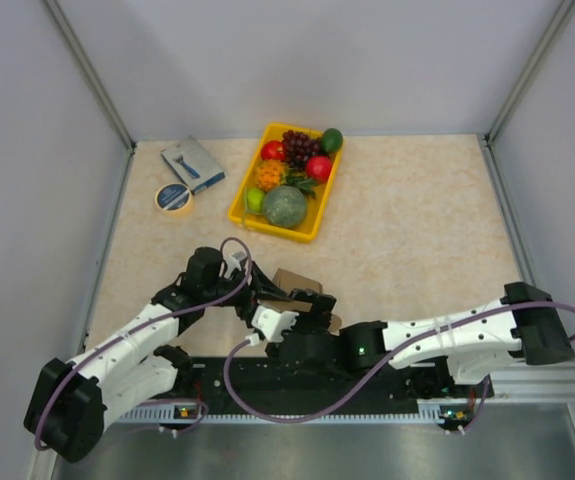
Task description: Fold the paper box
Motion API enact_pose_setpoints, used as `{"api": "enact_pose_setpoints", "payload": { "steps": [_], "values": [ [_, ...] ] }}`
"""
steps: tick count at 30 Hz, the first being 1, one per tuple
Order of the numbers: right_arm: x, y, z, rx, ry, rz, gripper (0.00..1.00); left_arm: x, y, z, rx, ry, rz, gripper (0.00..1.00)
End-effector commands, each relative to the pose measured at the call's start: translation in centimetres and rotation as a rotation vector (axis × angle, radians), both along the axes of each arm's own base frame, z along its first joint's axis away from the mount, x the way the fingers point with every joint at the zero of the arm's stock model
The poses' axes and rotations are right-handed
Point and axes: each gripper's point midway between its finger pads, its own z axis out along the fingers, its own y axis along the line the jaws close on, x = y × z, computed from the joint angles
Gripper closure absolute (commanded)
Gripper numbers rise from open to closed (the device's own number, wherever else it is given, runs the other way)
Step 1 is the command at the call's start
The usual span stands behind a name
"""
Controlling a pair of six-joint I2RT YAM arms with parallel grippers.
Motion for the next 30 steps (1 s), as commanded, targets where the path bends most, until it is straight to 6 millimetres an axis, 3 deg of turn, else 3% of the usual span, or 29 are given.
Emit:
{"api": "enact_pose_setpoints", "payload": {
  "steps": [1, 5, 10, 20, 25, 30],
  "values": [
    [-0.7, 1.8, 0.1, 0.062, 0.001, 0.048, 0.06, -0.1, -0.1, 1.2, -0.019, 0.026, -0.006, 0.34],
    [-0.9, 2.5, 0.1, 0.073, 0.013, 0.069, 0.07, -0.2, -0.1, 1.4, -0.017, 0.039, -0.001, 0.34],
    [-1.3, 3.1, -1.4, 0.073, 0.066, 0.093, 0.09, 0.0, -0.1, 1.6, -0.025, 0.048, 0.011, 0.34],
    [0.7, 1.6, -3.3, 0.02, 0.033, 0.009, 0.12, 0.2, -0.3, 2.4, -0.036, 0.055, 0.008, 0.33],
    [2.5, 0.9, -2.8, -0.031, -0.089, -0.096, 0.16, 0.4, -0.4, 2.8, -0.04, 0.047, 0.008, 0.33],
    [3.2, 0.1, -2.0, -0.018, -0.13, -0.13, 0.28, 0.4, -0.4, 2.8, -0.045, 0.035, 0.008, 0.26]
  ]
}}
